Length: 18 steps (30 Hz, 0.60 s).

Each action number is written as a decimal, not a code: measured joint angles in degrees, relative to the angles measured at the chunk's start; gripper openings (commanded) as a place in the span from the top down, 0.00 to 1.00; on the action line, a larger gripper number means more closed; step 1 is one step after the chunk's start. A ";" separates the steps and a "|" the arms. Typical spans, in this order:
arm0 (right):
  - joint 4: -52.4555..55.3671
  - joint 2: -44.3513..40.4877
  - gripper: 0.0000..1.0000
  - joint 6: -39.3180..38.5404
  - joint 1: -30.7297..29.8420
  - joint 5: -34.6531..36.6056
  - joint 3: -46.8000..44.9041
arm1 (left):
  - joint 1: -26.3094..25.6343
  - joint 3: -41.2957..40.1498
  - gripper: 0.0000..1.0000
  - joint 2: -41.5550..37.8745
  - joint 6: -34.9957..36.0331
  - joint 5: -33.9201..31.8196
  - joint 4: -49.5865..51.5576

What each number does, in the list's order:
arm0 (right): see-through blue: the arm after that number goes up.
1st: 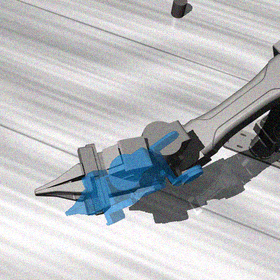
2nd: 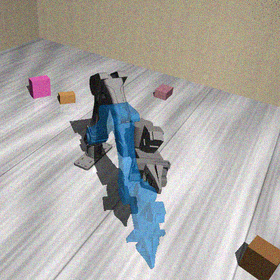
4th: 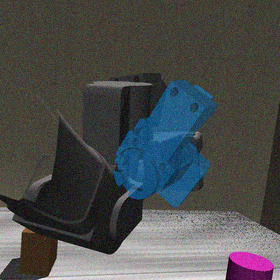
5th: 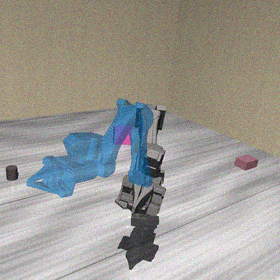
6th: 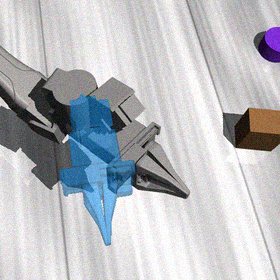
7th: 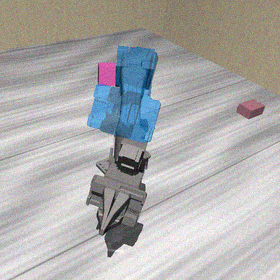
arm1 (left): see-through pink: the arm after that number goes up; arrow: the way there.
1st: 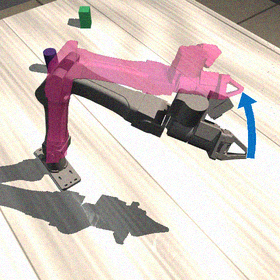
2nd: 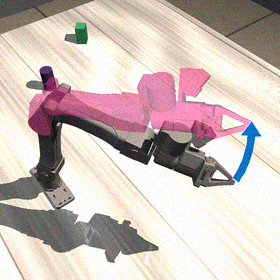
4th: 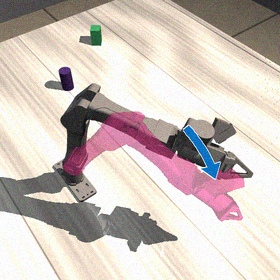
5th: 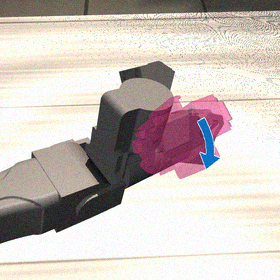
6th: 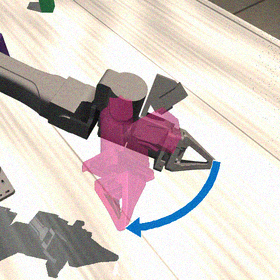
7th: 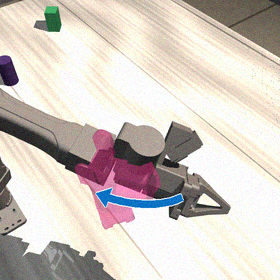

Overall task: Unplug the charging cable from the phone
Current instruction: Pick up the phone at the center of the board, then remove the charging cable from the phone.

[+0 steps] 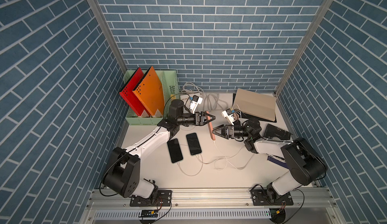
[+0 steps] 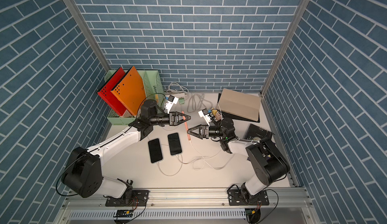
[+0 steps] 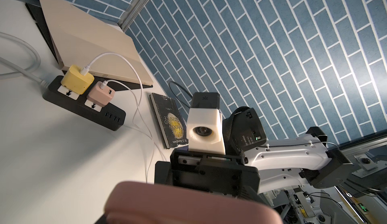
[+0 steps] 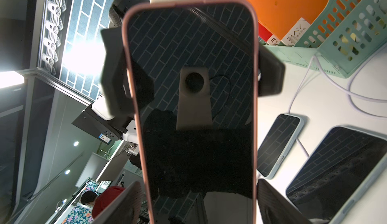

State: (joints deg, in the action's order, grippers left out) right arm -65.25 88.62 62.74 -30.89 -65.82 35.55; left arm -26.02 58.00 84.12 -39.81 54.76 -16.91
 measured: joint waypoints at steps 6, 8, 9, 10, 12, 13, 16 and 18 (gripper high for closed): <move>28.20 -9.57 0.14 -21.99 -0.26 3.17 1.03 | 1.22 2.82 1.00 1.51 1.05 -1.84 0.72; 35.23 -12.31 0.18 -28.06 -0.37 5.11 1.53 | 1.70 3.41 1.00 2.23 1.20 -2.32 0.83; 37.83 -13.38 0.21 -30.34 -0.48 5.92 1.66 | 1.88 3.56 1.00 2.56 1.25 -2.47 1.01; 40.22 -14.25 0.23 -32.44 -0.59 6.78 1.75 | 2.05 3.67 1.00 2.89 1.27 -2.71 1.22; 43.60 -15.04 0.28 -35.19 -0.74 8.28 1.92 | 2.16 3.69 1.00 3.32 1.29 -3.13 1.73; 44.89 -15.15 0.29 -36.33 -0.79 9.07 1.99 | 2.21 3.69 1.00 3.45 1.29 -3.23 1.97; 47.87 -15.13 0.36 -38.66 -1.16 11.34 2.03 | 2.21 3.69 1.00 3.58 1.29 -3.52 2.54; 48.76 -15.10 0.41 -39.45 -1.51 12.52 2.05 | 2.21 3.69 1.00 3.58 1.29 -3.56 2.58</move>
State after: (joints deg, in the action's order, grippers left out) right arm -16.49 73.52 23.29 -32.40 -53.30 37.60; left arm -23.81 61.69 87.70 -38.52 51.20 -14.33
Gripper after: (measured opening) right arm 0.618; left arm 0.798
